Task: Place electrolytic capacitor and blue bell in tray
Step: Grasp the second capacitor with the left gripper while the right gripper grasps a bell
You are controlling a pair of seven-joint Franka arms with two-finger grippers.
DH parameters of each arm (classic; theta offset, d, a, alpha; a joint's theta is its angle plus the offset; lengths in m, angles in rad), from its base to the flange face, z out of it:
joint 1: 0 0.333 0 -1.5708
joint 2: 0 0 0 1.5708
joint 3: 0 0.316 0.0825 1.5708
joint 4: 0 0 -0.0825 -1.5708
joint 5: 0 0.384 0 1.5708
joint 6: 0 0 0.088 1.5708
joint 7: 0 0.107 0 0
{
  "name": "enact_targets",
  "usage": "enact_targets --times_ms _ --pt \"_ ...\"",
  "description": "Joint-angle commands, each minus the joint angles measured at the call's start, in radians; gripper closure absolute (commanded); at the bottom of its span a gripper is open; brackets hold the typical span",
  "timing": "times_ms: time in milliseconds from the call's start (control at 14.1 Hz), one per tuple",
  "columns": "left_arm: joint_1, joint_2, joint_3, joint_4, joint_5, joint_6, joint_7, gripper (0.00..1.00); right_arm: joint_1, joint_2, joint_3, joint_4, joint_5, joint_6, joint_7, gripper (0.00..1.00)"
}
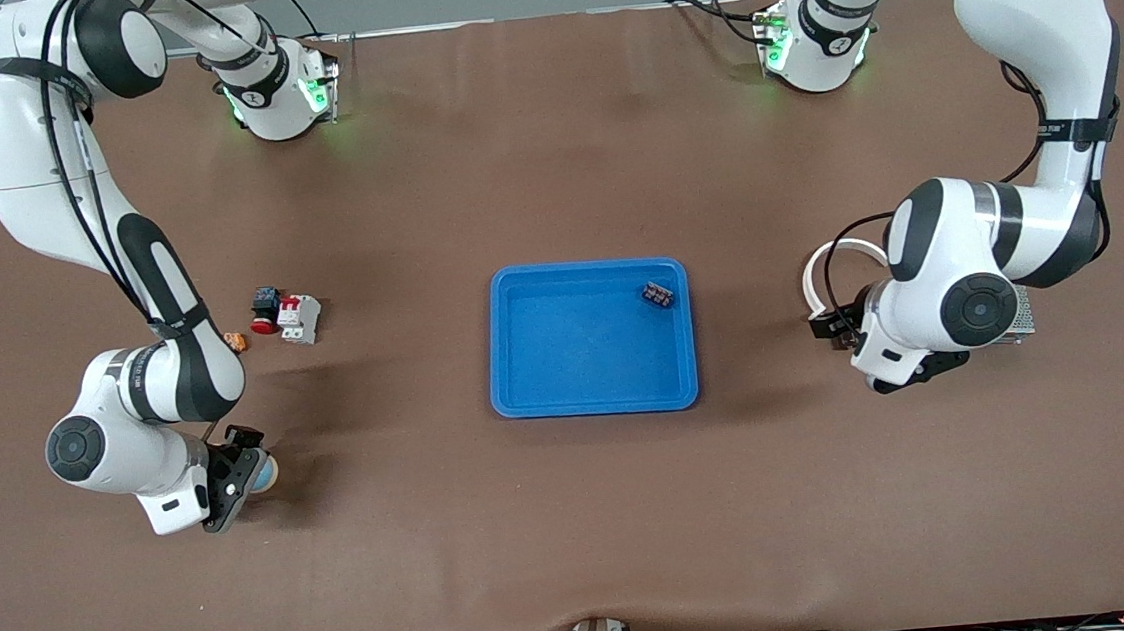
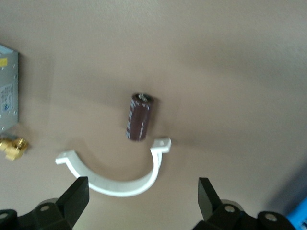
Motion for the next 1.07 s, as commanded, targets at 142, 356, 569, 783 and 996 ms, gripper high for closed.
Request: enact_targets --times_ms 142,356,569,783,996 --pt "0.049 0.009 -0.008 -0.130 0.022 0.197 0.079 0.10 -0.011 -0.002 0.009 -0.006 -0.002 0.010 -0.010 0.37" --pt "0.049 0.046 -0.006 -0.135 0.022 0.236 0.081 0.32 -0.011 -0.002 0.009 -0.006 0.000 0.010 -0.008 0.50" --pt "0.055 0.064 -0.002 -0.138 0.022 0.240 0.076 0.34 -0.009 -0.002 0.009 -0.003 0.001 0.007 0.001 0.50" --pt "0.063 0.084 -0.002 -0.144 0.022 0.259 0.072 0.35 -0.009 -0.006 0.012 0.006 0.006 -0.004 0.015 0.50" --pt "0.080 0.095 0.003 -0.148 0.022 0.275 0.072 0.38 0.001 -0.014 0.013 0.067 0.009 -0.097 0.074 0.50"
